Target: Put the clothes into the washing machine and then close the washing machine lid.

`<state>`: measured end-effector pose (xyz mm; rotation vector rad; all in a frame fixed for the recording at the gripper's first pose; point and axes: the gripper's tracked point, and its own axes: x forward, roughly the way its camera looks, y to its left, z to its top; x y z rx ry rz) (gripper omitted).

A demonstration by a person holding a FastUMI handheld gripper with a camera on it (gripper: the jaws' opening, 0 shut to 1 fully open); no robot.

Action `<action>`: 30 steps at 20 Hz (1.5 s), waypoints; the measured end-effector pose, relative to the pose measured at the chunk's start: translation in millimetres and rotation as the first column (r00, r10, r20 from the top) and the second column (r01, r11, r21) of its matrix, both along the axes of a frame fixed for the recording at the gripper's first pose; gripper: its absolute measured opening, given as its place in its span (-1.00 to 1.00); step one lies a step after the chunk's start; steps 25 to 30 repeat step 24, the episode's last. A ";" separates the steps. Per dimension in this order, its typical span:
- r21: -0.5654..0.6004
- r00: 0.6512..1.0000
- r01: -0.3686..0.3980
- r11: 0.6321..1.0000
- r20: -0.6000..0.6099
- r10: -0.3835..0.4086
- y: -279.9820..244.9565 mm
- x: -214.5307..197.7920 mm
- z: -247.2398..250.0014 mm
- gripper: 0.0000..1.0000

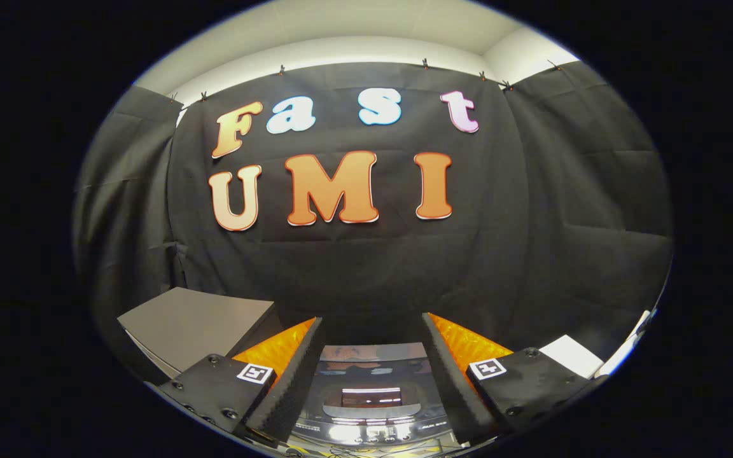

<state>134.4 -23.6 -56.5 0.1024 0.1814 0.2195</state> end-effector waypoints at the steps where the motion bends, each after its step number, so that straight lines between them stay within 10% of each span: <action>1: 0.000 1.000 0.004 1.000 0.013 -0.004 -6.3 -7.7 9.4 0.93; 16: -0.002 0.987 0.062 0.998 0.152 -0.061 -66.6 -103.9 65.7 0.93; 30: 0.035 0.984 0.088 0.995 0.154 -0.093 -77.8 -108.2 60.5 0.93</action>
